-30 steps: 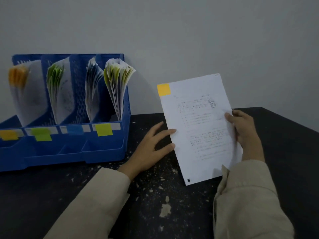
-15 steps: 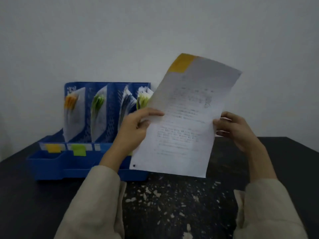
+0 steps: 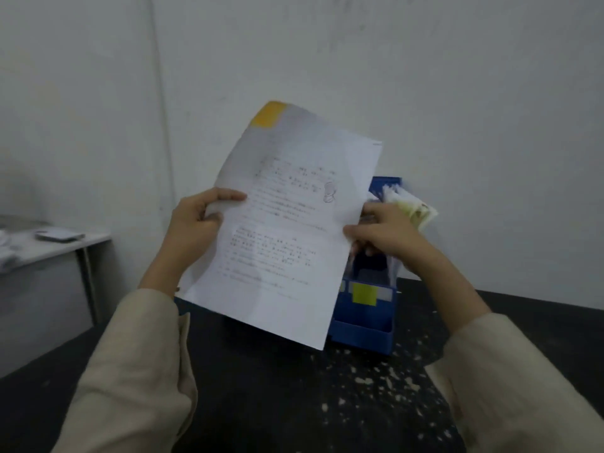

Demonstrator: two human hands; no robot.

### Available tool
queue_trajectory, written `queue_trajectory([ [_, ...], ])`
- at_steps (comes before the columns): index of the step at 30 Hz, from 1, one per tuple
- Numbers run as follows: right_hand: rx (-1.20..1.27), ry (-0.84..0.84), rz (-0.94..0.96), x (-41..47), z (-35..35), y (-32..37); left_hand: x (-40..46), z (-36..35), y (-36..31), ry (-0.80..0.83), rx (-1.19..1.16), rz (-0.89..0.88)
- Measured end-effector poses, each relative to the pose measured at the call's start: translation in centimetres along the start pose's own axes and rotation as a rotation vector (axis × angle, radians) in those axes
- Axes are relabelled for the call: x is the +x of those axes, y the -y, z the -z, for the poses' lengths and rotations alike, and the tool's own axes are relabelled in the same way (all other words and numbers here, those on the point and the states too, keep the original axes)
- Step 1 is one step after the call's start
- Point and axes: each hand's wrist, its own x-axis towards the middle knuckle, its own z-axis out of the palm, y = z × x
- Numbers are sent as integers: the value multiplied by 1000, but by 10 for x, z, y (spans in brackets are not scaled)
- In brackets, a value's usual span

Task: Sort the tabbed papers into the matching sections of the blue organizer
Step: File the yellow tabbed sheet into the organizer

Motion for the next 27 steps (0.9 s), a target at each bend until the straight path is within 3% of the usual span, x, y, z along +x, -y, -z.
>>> queue_trajectory([
  [8,220,195,-107,47,-90,19,-8,74,33,-172,242,85],
  [12,215,239,-101,61,-110,22,-7,85,40,-292,343,72],
  [19,77,238,-40,76,-108,31,10,67,40,-482,495,-110],
  [27,-16,178,67,87,-99,40,38,2,36,-424,516,-325],
])
